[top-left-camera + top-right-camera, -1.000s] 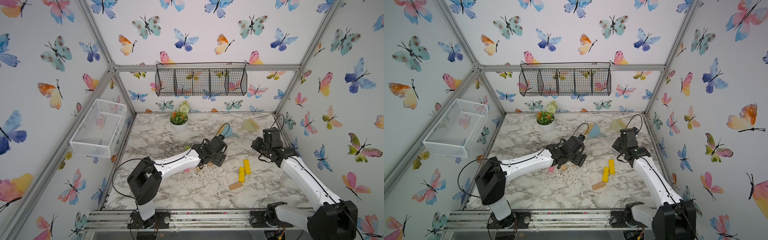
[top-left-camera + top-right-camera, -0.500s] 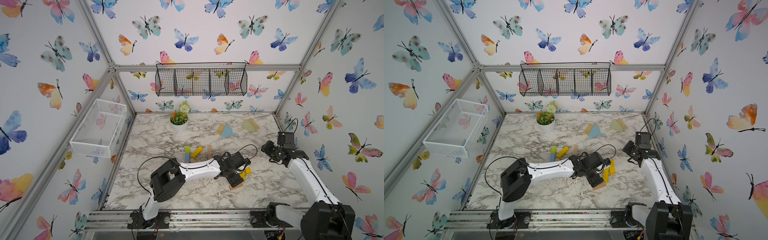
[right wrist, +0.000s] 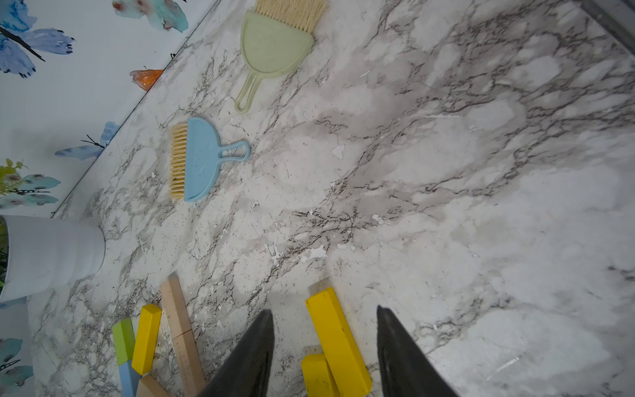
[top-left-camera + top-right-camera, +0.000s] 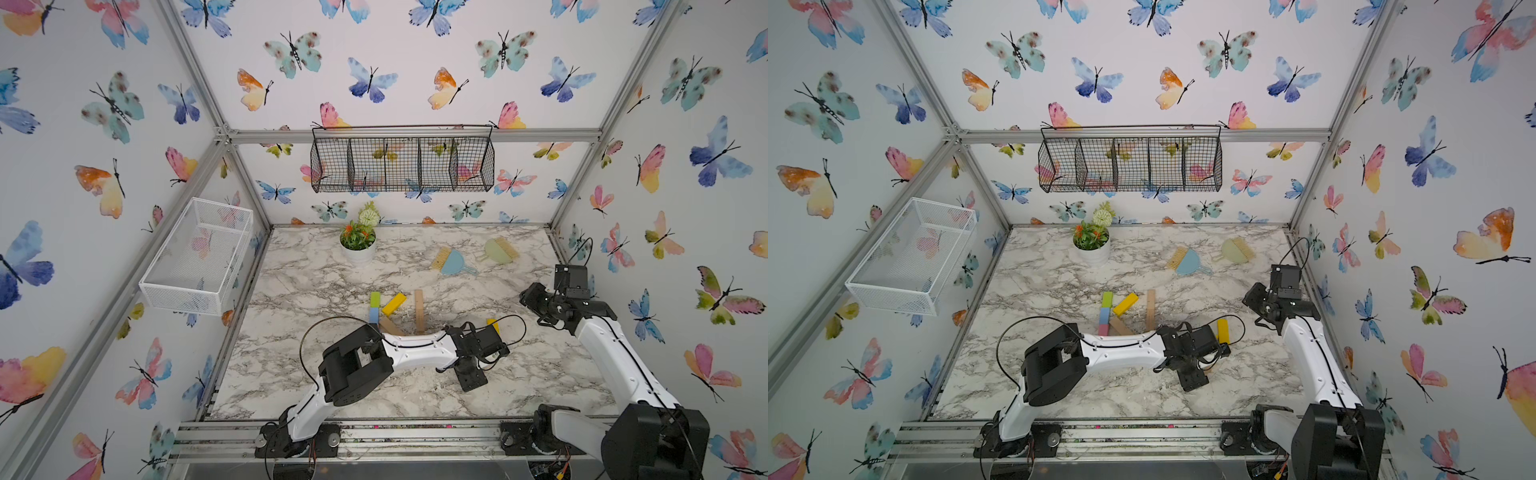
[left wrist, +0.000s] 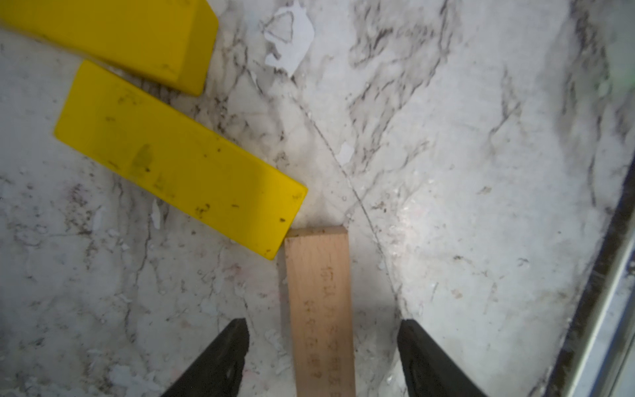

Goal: Assemble the letter k with building blocks
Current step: Pick up the building block from the center of the board.

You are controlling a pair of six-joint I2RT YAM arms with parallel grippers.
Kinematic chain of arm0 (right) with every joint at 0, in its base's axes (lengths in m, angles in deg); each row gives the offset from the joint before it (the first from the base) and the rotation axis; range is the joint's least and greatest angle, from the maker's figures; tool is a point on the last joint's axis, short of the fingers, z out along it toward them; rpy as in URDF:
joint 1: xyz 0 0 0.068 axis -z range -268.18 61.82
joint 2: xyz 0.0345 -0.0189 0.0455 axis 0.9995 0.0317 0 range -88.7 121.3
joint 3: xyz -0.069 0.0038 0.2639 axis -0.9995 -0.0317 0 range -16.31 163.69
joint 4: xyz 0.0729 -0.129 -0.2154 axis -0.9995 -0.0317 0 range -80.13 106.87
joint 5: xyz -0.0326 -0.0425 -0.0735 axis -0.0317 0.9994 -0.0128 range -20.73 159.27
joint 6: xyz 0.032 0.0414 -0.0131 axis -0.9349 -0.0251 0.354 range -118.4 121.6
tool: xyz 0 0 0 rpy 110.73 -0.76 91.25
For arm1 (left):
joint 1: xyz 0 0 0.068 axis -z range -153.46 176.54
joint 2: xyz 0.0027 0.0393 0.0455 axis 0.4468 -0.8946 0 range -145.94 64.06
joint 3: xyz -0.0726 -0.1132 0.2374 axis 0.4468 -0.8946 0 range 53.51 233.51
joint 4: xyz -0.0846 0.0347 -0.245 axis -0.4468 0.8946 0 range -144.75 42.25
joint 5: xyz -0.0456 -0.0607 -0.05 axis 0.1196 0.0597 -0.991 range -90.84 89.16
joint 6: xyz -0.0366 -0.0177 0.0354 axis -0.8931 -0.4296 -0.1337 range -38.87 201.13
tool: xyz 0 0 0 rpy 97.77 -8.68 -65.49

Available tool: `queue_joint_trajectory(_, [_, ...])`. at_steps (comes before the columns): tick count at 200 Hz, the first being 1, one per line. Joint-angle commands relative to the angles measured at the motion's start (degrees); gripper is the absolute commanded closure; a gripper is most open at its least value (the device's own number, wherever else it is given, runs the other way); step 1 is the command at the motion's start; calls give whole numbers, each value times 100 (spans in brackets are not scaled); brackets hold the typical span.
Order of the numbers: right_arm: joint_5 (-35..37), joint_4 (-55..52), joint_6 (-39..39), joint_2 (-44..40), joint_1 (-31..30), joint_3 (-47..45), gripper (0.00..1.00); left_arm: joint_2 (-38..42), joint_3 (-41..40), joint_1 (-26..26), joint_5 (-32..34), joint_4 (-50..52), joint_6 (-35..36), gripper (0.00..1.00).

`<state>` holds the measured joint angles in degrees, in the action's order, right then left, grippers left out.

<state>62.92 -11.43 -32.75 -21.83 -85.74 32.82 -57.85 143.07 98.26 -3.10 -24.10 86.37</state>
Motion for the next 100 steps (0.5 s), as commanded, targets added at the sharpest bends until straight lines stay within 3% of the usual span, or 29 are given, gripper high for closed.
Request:
queue_joint_trajectory(1, [-79, -43, 86, 19, 29, -96, 49, -79, 106, 25, -92, 99, 140, 33])
queue_joint_trajectory(49, [-54, -39, 95, 20, 29, -148, 49, -276, 235, 23, -119, 269, 240, 44])
queue_joint_trajectory(100, [-72, -12, 88, 30, 29, -199, 49, -356, 246, 70, 206, 310, 285, 47])
